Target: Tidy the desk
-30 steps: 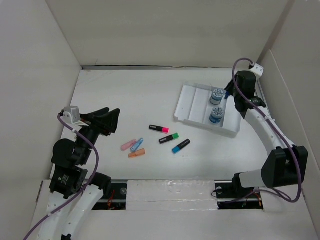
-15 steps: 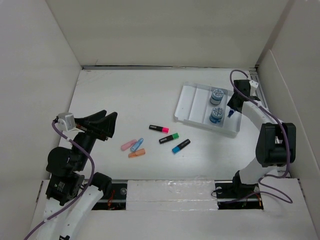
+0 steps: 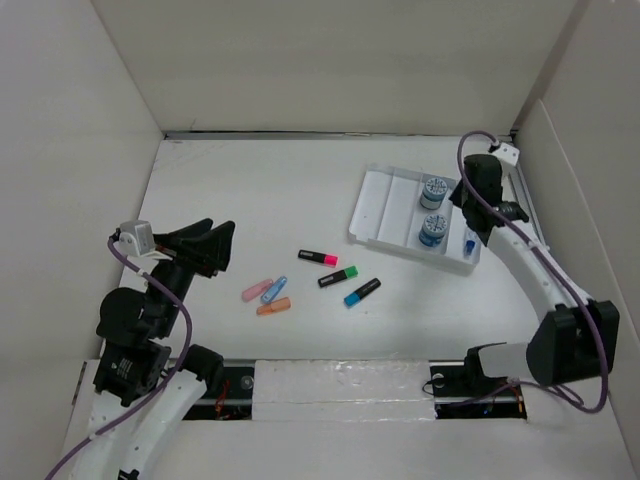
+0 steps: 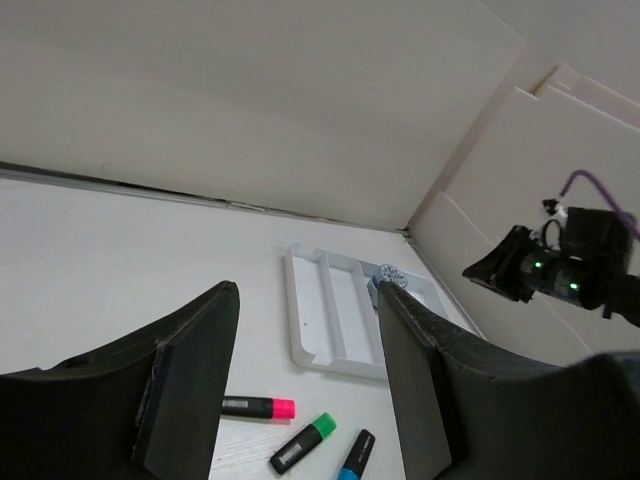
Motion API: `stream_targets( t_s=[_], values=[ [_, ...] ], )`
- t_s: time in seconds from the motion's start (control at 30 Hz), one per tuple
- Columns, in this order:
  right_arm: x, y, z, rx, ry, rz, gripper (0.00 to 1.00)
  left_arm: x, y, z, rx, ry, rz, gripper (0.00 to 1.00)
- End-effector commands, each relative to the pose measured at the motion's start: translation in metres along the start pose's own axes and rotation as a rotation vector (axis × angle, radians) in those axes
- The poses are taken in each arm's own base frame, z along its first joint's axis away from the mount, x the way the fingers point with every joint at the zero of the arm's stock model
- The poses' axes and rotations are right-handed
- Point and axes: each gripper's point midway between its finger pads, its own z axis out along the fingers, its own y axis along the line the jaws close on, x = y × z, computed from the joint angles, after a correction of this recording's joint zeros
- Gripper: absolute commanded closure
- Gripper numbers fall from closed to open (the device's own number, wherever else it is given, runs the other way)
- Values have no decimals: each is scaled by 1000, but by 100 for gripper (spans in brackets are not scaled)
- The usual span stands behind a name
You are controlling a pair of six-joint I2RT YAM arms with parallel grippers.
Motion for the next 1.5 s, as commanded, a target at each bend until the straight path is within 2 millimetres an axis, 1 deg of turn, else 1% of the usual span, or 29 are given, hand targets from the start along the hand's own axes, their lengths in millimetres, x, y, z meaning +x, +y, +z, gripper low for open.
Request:
stream_targets(
  t_s=[0.0,0.03,0.07,0.1,0.13,0.2,0.23,0.27,0.3,0.33,0.37,0.47,0.57,0.6,0.77,0.8,0.83,0.9,1.03,1.07,1.1,1.13,1.17,1.23,1.27,1.33,1.37,1.43,1.47],
  values=[
    [0,57,-54,-263,-64,10,78,-11,-3,5,-1,-25,13,47],
    [10,81,-70,-392,-47,3,85,-10,0,7,-16,-26,15,47],
    [24,94,-81,-460,-27,-18,100,-10,2,8,-23,-24,20,47],
    [73,119,-108,-579,53,-93,100,-6,5,10,-41,-13,25,47],
    [76,119,-111,-593,70,-100,100,-5,6,11,-46,-10,25,47],
    [116,127,-127,-633,166,-163,100,-2,9,14,-56,1,33,47],
    [155,127,-142,-653,246,-241,100,0,11,16,-66,8,35,47],
    [174,126,-150,-656,295,-250,99,0,12,18,-71,11,38,47],
    [194,123,-157,-657,345,-269,92,3,14,19,-78,19,40,48],
    [226,118,-170,-676,406,-316,80,6,15,22,-84,33,42,48],
    [243,117,-173,-665,454,-305,52,6,14,23,-82,36,42,48],
    [278,111,-178,-623,511,-323,19,9,16,27,-85,44,46,48],
    [289,121,-175,-624,542,-308,9,15,18,31,-89,69,46,48],
    [298,122,-169,-607,554,-321,9,17,18,31,-86,74,46,48],
    [306,130,-152,-539,534,-316,11,17,20,31,-98,74,48,48],
    [304,136,-150,-542,522,-306,12,17,20,31,-95,72,48,48],
    [306,135,-143,-513,506,-313,13,16,19,29,-92,65,47,48],
    [304,138,-138,-480,491,-314,15,14,18,29,-88,57,48,48],
    [302,142,-132,-460,469,-332,16,17,18,31,-84,70,49,48],
    [304,137,-128,-429,465,-344,19,16,18,31,-85,68,50,48],
    [306,127,-125,-387,467,-361,21,16,18,31,-86,68,50,48],
    [306,124,-124,-365,448,-375,24,16,19,31,-89,68,52,48],
    [310,121,-125,-356,447,-389,30,16,19,31,-90,69,51,48],
    [312,110,-124,-313,443,-396,37,15,18,30,-86,64,52,48],
    [316,104,-126,-303,443,-411,46,15,18,30,-85,62,51,48],
    [317,95,-125,-274,449,-417,55,15,18,31,-89,63,52,48],
    [320,93,-127,-276,455,-425,66,15,19,31,-90,66,53,48],
    [318,87,-127,-261,450,-436,74,16,18,31,-86,68,53,48],
    [316,85,-126,-248,444,-434,81,15,18,31,-86,64,53,48]
  ],
)
